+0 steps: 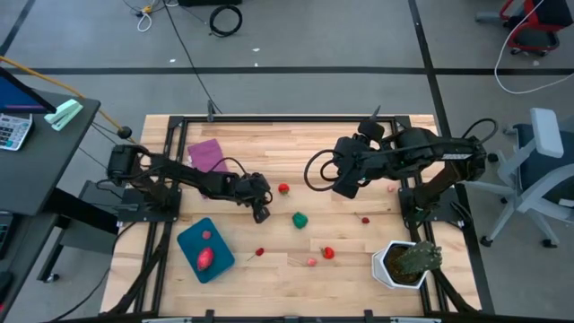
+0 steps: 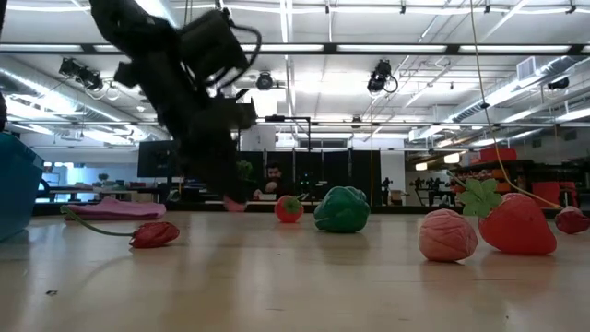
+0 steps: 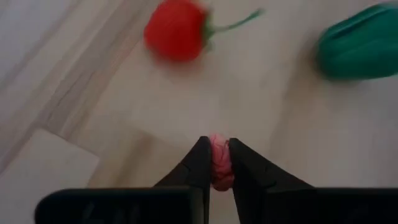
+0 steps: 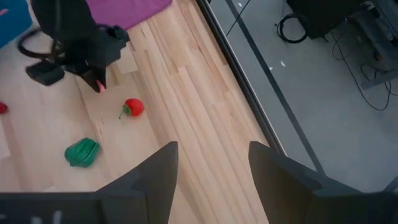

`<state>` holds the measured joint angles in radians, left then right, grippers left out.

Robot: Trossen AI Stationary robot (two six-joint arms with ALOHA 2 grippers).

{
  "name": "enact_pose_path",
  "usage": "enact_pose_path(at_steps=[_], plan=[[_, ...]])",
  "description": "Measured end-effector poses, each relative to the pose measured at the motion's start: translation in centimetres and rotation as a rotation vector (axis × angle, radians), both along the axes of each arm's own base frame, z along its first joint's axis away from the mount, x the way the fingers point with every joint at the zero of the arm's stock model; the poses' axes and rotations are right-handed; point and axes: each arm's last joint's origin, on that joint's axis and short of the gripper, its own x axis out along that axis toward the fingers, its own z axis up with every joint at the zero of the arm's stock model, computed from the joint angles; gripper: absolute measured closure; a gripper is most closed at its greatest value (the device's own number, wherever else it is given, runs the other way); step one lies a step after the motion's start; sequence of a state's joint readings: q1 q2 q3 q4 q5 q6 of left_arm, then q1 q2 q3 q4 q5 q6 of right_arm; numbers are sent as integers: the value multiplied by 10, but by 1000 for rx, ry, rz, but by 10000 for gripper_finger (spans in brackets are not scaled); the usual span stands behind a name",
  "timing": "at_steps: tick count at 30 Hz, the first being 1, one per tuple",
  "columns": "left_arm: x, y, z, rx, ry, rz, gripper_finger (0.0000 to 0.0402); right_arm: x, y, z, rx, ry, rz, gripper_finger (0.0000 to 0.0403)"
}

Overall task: Pick and placing Produce into tupperware
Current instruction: Put the peach into the blue bin

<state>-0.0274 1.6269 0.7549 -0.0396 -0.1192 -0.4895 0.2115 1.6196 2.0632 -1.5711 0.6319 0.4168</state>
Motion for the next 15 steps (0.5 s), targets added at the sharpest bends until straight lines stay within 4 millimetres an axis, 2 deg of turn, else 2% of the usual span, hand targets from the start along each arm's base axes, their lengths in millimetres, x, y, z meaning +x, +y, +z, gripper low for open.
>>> enact_pose_path(at_steps=[4, 7, 11, 15], plan=[[-13, -14, 22, -62, 18, -34, 358, 0, 0, 0, 0, 0, 1, 198], [-26, -31, 46, -124, 0, -61, 358, 0, 0, 0, -1, 1, 1, 198], [-55, -60, 70, -191, 59, -111, 356, 0, 0, 0, -1, 1, 1, 198], [-86, -90, 82, -238, 139, -163, 357, 0, 0, 0, -1, 1, 1, 198]])
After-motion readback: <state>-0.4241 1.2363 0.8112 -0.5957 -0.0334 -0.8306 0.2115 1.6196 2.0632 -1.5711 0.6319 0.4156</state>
